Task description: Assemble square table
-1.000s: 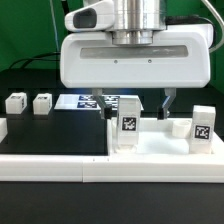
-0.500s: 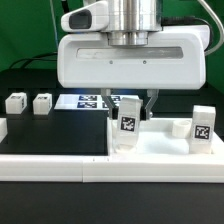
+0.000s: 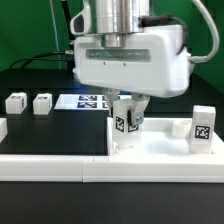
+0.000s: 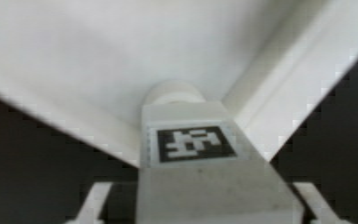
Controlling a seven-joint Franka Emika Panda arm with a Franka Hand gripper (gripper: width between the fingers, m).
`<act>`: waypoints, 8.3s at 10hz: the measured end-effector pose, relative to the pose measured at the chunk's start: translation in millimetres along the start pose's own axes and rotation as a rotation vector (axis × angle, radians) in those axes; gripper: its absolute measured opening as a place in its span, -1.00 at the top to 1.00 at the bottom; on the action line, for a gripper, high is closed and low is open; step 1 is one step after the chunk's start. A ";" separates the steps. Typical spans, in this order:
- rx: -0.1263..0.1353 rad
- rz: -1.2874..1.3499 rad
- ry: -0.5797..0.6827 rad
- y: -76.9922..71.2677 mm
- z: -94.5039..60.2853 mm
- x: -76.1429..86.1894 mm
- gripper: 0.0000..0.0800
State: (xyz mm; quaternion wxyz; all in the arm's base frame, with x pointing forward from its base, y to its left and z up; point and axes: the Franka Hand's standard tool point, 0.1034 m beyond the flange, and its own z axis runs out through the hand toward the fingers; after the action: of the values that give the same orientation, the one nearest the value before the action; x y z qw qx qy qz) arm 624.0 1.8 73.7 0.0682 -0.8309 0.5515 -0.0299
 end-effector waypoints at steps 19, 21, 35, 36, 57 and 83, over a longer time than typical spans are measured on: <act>-0.018 -1.014 0.017 3.0 -0.7 -4.8 -0.32; -0.015 -0.880 0.018 2.9 -0.6 -5.1 0.04; -0.024 -0.070 -0.047 -5.8 0.3 -6.6 -0.61; -0.016 -0.252 -0.045 -4.8 2.1 -7.2 -0.61; -0.105 0.515 -0.034 -4.8 4.1 -6.9 0.27; -0.121 0.588 -0.035 -1.6 7.5 2.2 0.27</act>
Offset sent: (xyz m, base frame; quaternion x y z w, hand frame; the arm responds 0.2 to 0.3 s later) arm 0.0000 0.0000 0.0000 0.0000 0.0000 0.1938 0.9810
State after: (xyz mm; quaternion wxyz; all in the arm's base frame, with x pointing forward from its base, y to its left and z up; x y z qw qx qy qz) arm 627.2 1.0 66.5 0.0340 -0.6385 0.7679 0.0385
